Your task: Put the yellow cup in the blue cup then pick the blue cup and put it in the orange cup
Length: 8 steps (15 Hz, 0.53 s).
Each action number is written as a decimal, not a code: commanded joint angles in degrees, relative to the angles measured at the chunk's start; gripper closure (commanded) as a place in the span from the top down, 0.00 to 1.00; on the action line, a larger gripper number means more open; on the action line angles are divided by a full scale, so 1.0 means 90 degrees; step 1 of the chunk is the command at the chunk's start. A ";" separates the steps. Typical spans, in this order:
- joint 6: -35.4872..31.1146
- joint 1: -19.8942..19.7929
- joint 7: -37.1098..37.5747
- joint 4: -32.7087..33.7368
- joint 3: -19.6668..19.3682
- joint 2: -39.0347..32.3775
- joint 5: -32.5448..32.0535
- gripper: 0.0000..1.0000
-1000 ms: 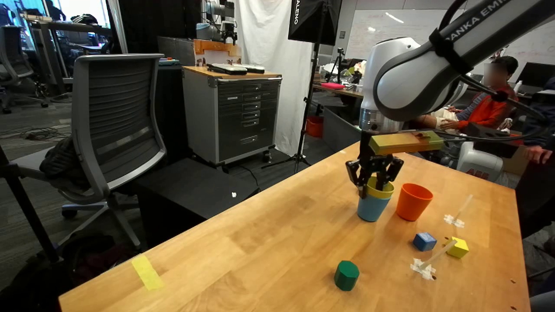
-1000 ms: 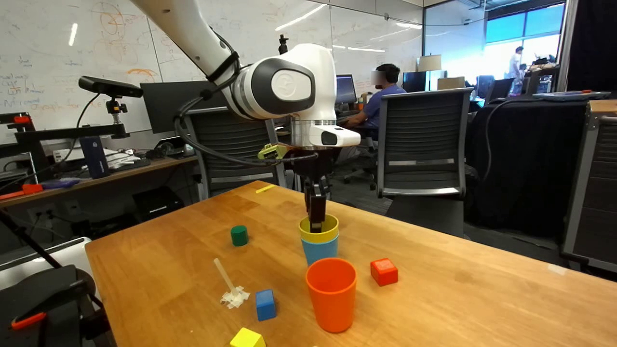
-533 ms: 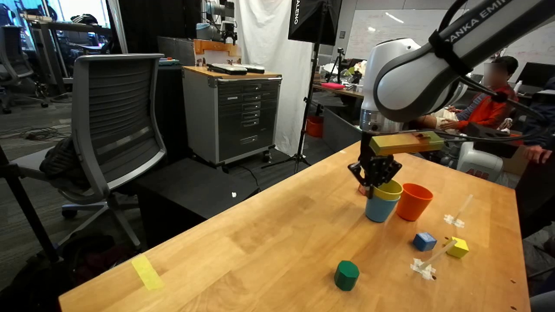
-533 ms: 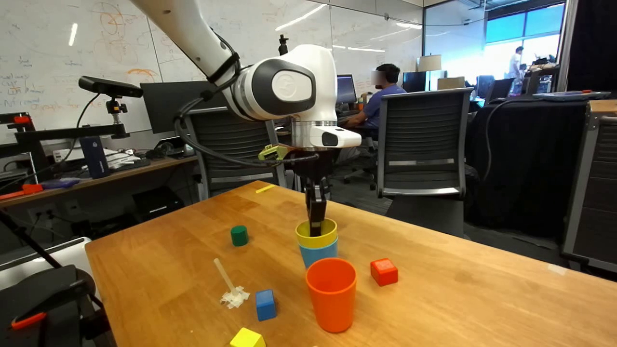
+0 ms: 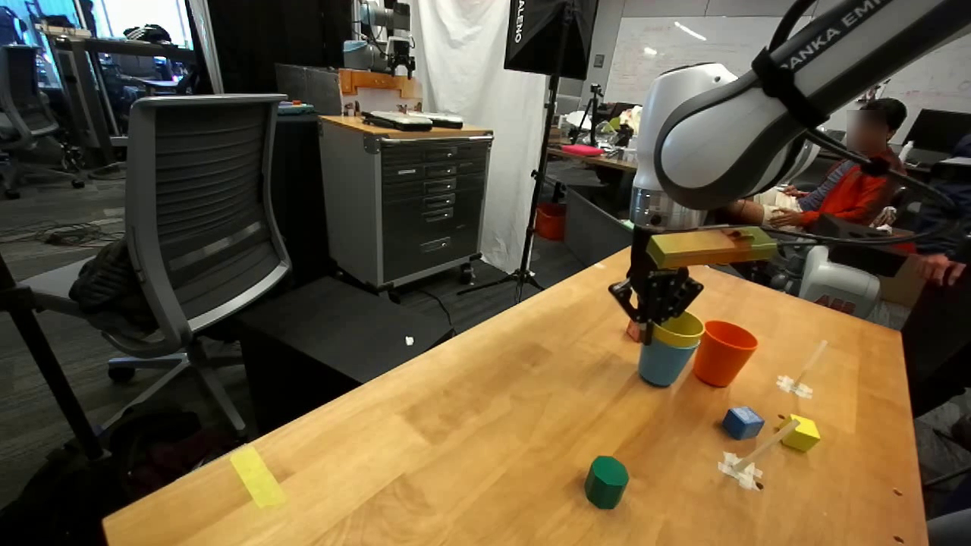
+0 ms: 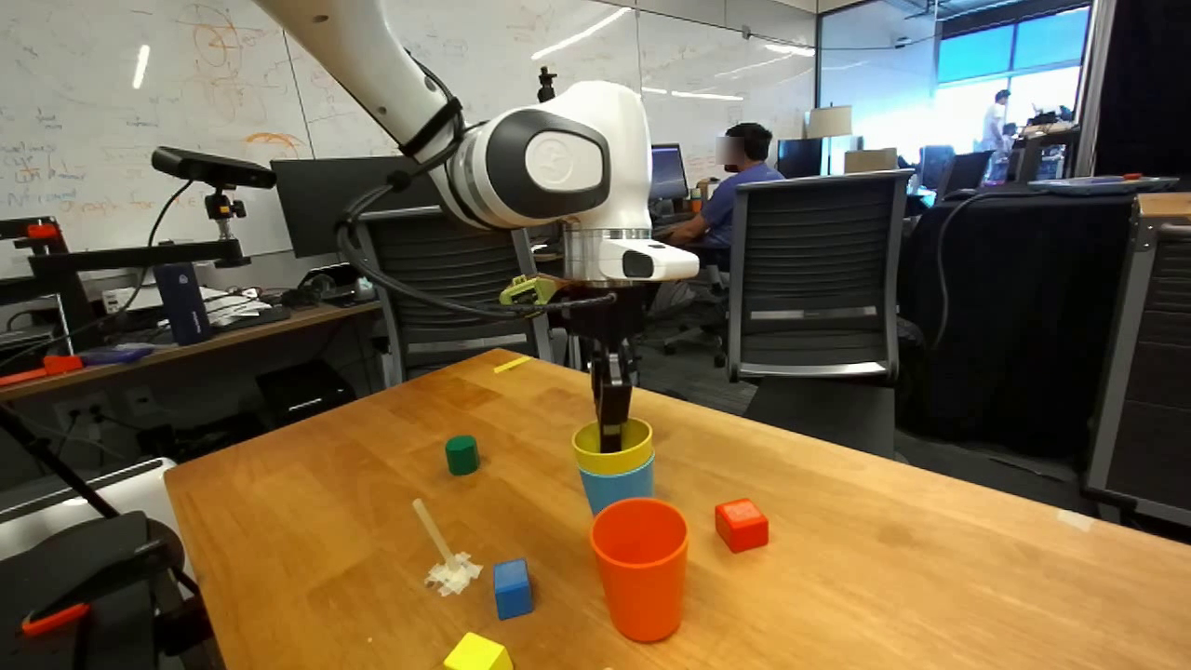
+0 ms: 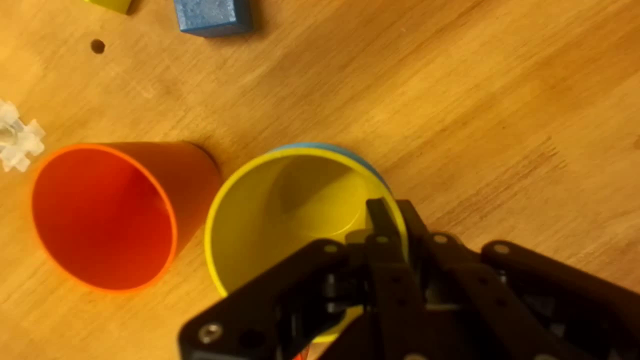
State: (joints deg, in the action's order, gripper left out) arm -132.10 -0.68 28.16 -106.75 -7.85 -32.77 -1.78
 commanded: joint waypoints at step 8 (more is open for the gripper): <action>0.0127 0.0064 -0.0180 -0.0449 0.0072 0.1356 0.0253 0.02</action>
State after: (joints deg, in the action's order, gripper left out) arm -131.88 -0.10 28.04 -107.46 -7.56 -26.67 -1.22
